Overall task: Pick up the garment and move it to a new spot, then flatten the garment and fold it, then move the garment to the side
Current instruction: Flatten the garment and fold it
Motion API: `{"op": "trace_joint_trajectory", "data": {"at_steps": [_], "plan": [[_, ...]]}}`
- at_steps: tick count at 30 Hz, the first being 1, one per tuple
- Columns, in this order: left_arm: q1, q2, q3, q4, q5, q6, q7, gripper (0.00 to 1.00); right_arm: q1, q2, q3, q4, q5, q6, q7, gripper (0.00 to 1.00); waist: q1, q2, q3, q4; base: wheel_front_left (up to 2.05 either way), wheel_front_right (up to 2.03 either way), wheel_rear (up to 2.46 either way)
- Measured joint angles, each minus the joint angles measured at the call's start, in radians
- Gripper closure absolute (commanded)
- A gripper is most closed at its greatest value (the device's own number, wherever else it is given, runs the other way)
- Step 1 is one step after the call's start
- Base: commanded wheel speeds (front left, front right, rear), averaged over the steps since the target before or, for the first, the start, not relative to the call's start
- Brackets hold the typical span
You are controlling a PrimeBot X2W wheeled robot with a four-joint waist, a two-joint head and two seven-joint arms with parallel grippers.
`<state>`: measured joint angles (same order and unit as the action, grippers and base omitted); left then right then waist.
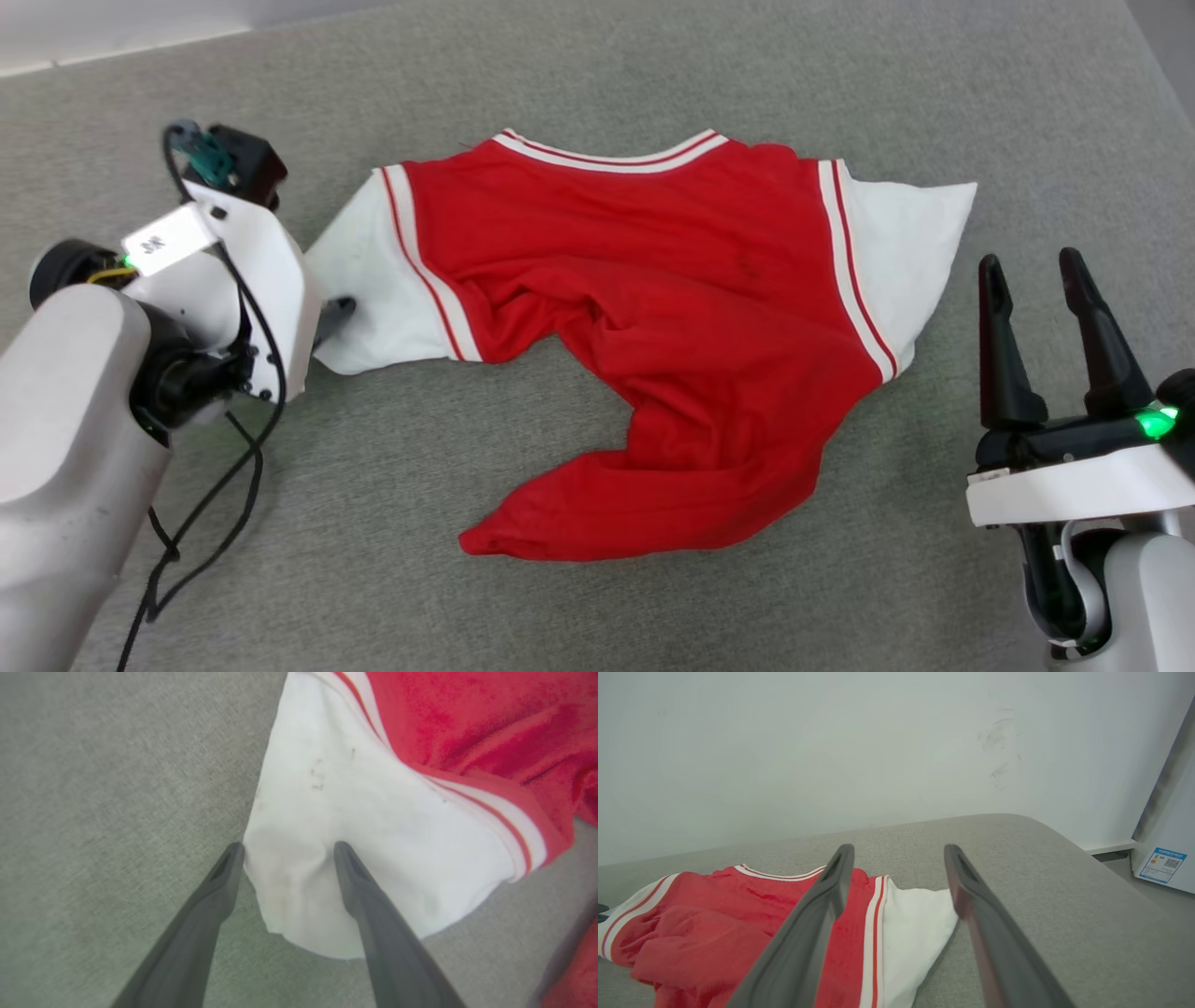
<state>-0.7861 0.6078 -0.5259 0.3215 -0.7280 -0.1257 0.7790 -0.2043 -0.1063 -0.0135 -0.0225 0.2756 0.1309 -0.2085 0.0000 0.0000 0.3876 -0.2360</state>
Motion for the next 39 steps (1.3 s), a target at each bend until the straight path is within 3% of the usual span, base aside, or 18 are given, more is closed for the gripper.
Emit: {"op": "trace_joint_trajectory", "data": {"at_steps": [6, 7, 8, 9, 19, 26, 32, 39], "plan": [[-0.019, 0.018, -0.051, 0.027, 0.029, 0.003, 0.073, 0.00, -0.001, 0.008, 0.013, 0.023, -0.005, 0.000, -0.017, 0.00, 0.0000, 0.0001, 0.026, -0.021, 0.00, 0.00, 0.00], [-0.018, 0.018, -0.053, 0.028, 0.027, 0.003, 0.076, 0.25, -0.002, 0.008, 0.014, 0.026, -0.006, 0.000, -0.019, 0.00, 0.0000, 0.0000, 0.026, -0.021, 0.00, 0.00, 0.00], [-0.018, 0.019, -0.054, 0.028, 0.024, 0.003, 0.076, 0.93, -0.002, 0.009, 0.015, 0.028, -0.006, 0.000, -0.020, 0.00, -0.0001, 0.0000, 0.025, -0.021, 0.00, 0.00, 0.00], [-0.015, 0.018, -0.056, 0.028, 0.018, 0.003, 0.074, 1.00, -0.002, 0.009, 0.014, 0.032, -0.010, 0.000, -0.021, 0.00, 0.0000, 0.0000, 0.023, -0.019, 0.00, 0.00, 0.00], [0.140, 0.080, -0.034, -0.031, 0.019, 0.007, -0.107, 1.00, 0.003, -0.001, -0.001, 0.049, -0.022, 0.000, -0.010, 0.00, 0.0000, 0.0000, -0.042, 0.024, 0.00, 0.00, 0.00], [0.290, 0.123, -0.049, -0.138, 0.023, 0.016, -0.166, 1.00, 0.025, -0.009, -0.005, 0.047, -0.025, 0.000, 0.016, 0.00, 0.0000, 0.0000, -0.104, 0.078, 0.00, 0.00, 0.00], [0.421, 0.125, -0.087, -0.246, 0.020, 0.038, -0.199, 1.00, 0.045, -0.011, -0.006, 0.051, -0.035, 0.000, 0.044, 0.00, 0.0000, 0.0000, -0.154, 0.122, 0.00, 0.00, 0.00], [0.499, 0.100, -0.093, -0.273, 0.048, 0.086, -0.300, 1.00, 0.065, -0.010, -0.006, 0.055, -0.040, 0.000, 0.069, 0.00, 0.0000, 0.0000, -0.191, 0.159, 0.00, 0.00, 0.00]]}}
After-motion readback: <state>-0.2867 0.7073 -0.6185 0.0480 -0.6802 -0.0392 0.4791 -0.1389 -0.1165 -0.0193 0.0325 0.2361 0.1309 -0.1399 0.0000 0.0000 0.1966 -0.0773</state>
